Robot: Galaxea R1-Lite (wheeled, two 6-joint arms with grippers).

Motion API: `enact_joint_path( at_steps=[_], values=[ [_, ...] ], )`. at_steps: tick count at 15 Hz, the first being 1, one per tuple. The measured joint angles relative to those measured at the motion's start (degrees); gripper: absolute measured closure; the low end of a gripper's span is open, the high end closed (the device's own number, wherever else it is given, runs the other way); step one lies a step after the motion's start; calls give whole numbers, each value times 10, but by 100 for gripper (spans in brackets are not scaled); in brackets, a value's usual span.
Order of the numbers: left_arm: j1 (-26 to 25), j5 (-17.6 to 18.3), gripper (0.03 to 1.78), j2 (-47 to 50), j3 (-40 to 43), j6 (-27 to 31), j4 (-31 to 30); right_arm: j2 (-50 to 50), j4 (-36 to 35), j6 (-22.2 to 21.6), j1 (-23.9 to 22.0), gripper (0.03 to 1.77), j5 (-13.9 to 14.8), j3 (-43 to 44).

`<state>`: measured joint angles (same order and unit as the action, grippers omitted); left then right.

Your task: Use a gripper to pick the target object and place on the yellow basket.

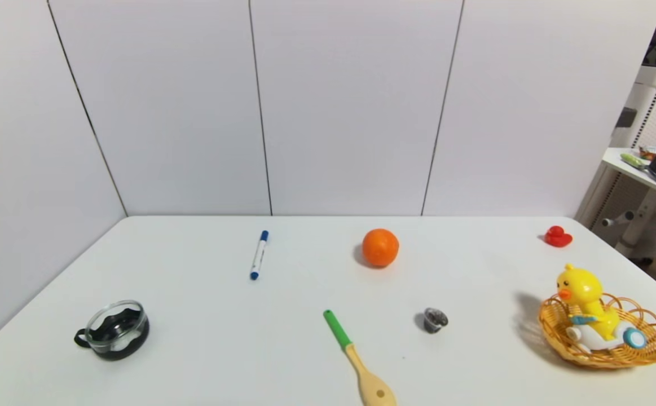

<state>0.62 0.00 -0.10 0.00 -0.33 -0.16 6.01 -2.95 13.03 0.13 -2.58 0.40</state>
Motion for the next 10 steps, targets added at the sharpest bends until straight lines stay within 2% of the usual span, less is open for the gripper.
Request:
enact_joint_path(
  at_steps=[2,5,10],
  values=[
    [0,0,12,0,0,0,0,-34,24,-17,0,11,-5,-3],
    [0,0,12,0,0,0,0,-54,30,-75,-1,11,-1,-4],
    [0,0,12,0,0,0,0,-61,35,-95,-1,11,3,-4]
  ],
)
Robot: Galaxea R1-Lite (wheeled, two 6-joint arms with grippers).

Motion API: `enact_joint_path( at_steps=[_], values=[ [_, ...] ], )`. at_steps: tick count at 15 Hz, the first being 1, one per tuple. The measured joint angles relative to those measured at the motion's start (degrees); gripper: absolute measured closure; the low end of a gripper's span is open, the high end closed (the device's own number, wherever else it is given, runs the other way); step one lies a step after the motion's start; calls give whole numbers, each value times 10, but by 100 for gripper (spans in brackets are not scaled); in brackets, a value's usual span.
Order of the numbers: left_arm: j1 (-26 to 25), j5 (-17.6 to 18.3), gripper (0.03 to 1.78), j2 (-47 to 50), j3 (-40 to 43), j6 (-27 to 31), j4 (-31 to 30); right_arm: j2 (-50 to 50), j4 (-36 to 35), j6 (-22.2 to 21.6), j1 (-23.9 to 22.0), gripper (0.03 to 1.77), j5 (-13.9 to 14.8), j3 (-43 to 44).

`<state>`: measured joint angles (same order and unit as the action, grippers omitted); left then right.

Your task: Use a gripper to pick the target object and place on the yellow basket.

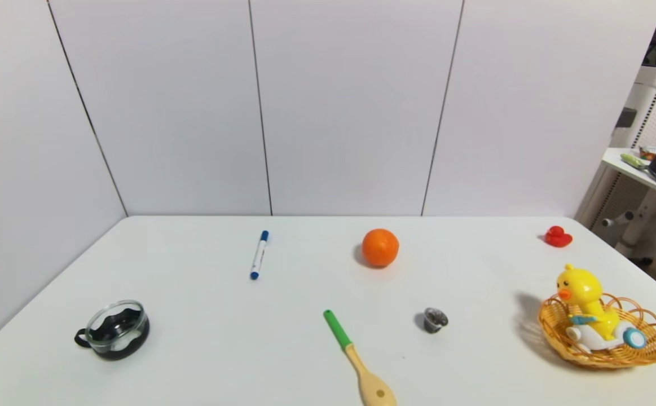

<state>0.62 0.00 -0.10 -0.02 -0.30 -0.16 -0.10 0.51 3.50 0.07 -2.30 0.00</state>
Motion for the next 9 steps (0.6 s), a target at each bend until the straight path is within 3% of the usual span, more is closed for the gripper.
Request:
enact_joint_path(
  at_steps=[9],
  values=[
    [0,0,12,0,0,0,0,0,-1,-7,0,11,4,0]
  ],
)
